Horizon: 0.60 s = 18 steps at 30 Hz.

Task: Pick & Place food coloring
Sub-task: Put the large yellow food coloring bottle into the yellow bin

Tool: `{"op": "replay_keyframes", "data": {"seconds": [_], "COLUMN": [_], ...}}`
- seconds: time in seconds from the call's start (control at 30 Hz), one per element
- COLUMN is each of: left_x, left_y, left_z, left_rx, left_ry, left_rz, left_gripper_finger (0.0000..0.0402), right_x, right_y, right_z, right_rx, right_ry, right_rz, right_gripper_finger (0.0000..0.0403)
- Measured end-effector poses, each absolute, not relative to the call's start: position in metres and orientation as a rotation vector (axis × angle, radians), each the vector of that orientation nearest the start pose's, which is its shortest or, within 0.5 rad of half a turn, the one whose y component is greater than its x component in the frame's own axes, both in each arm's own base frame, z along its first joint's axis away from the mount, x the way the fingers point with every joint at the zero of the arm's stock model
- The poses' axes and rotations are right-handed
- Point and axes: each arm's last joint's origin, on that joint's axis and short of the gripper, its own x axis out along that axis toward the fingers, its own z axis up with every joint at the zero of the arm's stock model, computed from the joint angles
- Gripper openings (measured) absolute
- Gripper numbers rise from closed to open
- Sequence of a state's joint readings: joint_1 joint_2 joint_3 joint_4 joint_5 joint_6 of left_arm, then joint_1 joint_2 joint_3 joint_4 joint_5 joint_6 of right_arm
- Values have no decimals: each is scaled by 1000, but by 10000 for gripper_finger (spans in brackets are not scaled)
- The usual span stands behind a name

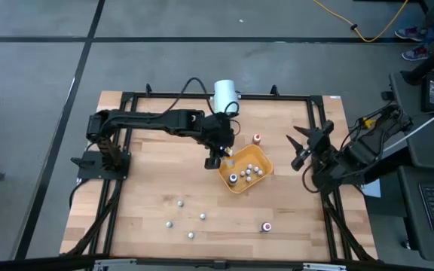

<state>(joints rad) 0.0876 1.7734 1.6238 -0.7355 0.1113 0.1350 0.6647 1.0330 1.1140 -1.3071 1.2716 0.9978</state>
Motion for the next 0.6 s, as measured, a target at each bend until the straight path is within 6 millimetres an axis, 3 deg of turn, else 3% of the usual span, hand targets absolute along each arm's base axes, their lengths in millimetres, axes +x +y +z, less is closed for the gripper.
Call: {"op": "replay_keyframes", "data": {"seconds": [0.6], "left_x": [402], "left_y": [27], "left_z": [278], "left_rx": [72], "left_ry": [951], "left_rz": [-87], "left_gripper_finger": [107], "right_x": [151], "right_y": [79], "right_z": [345], "right_rx": [-242], "right_ry": [434], "right_rz": [-355], "right_gripper_finger": [184]}}
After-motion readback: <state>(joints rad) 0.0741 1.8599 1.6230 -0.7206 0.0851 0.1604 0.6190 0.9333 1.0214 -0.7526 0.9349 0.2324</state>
